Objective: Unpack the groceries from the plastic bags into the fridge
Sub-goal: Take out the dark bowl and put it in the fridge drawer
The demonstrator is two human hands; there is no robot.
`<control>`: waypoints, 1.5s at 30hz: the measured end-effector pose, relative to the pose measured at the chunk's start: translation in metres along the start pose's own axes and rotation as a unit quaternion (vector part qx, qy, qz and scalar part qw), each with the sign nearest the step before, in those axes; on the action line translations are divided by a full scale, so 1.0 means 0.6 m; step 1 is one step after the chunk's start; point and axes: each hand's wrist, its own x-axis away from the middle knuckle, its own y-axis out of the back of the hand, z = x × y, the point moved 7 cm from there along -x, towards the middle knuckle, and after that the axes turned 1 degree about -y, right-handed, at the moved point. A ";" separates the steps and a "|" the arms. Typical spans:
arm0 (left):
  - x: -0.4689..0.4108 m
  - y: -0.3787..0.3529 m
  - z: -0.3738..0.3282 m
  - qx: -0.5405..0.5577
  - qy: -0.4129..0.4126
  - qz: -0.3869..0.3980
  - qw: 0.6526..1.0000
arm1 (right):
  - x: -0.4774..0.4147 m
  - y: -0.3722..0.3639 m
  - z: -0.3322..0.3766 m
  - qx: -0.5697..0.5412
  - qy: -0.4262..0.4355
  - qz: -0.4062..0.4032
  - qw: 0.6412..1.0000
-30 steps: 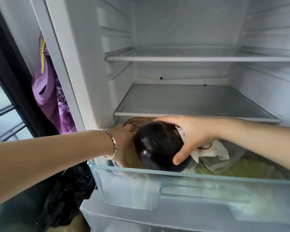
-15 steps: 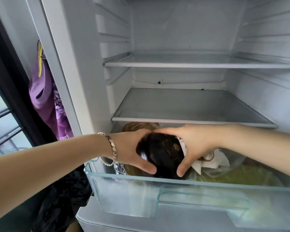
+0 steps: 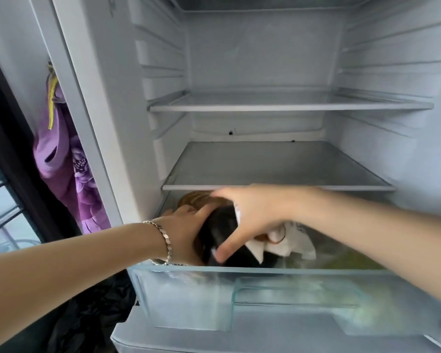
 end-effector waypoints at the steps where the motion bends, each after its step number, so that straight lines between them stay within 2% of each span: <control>1: 0.001 0.001 -0.004 -0.007 0.003 0.007 1.000 | -0.005 -0.007 0.011 0.020 0.001 0.004 1.000; 7: 0.007 0.011 0.000 -0.030 0.014 -0.012 0.999 | -0.025 -0.011 0.021 0.121 -0.043 -0.006 0.992; 12: 0.010 0.011 0.014 -0.070 0.005 0.031 0.997 | -0.028 -0.005 0.005 0.139 -0.080 -0.004 0.987; 15: 0.010 0.017 0.007 -0.068 -0.003 0.051 0.996 | -0.025 -0.006 0.000 0.116 -0.075 -0.010 0.990; 17: 0.014 0.027 0.003 -0.026 -0.005 0.060 0.998 | -0.030 -0.012 0.007 0.085 -0.053 -0.010 0.995; 19: 0.017 0.049 0.009 0.058 0.009 0.058 0.997 | -0.026 0.003 0.001 -0.017 -0.059 -0.050 0.997; 20: 0.015 0.070 0.014 0.120 0.028 0.031 0.992 | -0.018 0.022 -0.013 -0.083 -0.078 -0.095 0.989; 21: 0.012 0.096 0.016 0.208 0.049 -0.011 0.977 | -0.007 0.046 -0.034 -0.140 -0.099 -0.148 0.974; 23: 0.010 0.137 -0.007 0.436 0.055 -0.059 0.896 | 0.017 0.092 -0.075 -0.230 -0.134 -0.243 0.933; 24: 0.007 0.151 -0.035 0.512 0.034 -0.042 0.857 | 0.029 0.107 -0.091 -0.261 -0.154 -0.266 0.915; 25: 0.005 0.161 -0.065 0.541 0.008 -0.013 0.841 | 0.034 0.114 -0.100 -0.279 -0.168 -0.266 0.908; 27: -0.001 0.169 -0.125 0.543 -0.022 0.028 0.839 | 0.040 0.113 -0.102 -0.310 -0.152 -0.256 0.903; 29: -0.012 0.161 -0.154 0.528 -0.010 0.033 0.849 | 0.041 0.105 -0.099 -0.325 -0.120 -0.250 0.904; 31: -0.024 0.153 -0.160 0.473 0.020 0.006 0.881 | 0.053 0.091 -0.111 -0.364 -0.094 -0.252 0.891; 32: -0.031 0.149 -0.155 0.464 0.033 -0.012 0.885 | 0.060 0.080 -0.122 -0.402 -0.096 -0.238 0.879; 33: -0.037 0.146 -0.149 0.482 0.043 -0.030 0.875 | 0.071 0.069 -0.138 -0.429 -0.104 -0.222 0.869; 34: -0.040 0.144 -0.142 0.522 0.054 -0.048 0.850 | 0.080 0.061 -0.150 -0.433 -0.112 -0.210 0.869; 38: -0.050 0.133 -0.146 0.700 0.084 -0.077 0.705 | 0.114 0.050 -0.184 -0.334 -0.125 -0.217 0.909; 39: -0.051 0.128 -0.156 0.724 0.081 -0.062 0.682 | 0.118 0.056 -0.188 -0.302 -0.121 -0.240 0.915; 40: -0.052 0.122 -0.165 0.728 0.078 -0.045 0.679 | 0.119 0.062 -0.194 -0.259 -0.123 -0.259 0.922; 41: -0.054 0.116 -0.171 0.705 0.078 -0.034 0.704 | 0.120 0.066 -0.201 -0.205 -0.130 -0.255 0.936; 42: -0.057 0.110 -0.174 0.656 0.079 -0.030 0.750 | 0.118 0.069 -0.207 -0.161 -0.136 -0.229 0.950; 44: -0.064 0.100 -0.185 0.524 0.070 -0.013 0.849 | 0.118 0.057 -0.215 -0.088 -0.147 -0.135 0.976; 45: -0.065 0.093 -0.193 0.466 0.061 0.007 0.882 | 0.117 0.042 -0.222 -0.058 -0.156 -0.083 0.982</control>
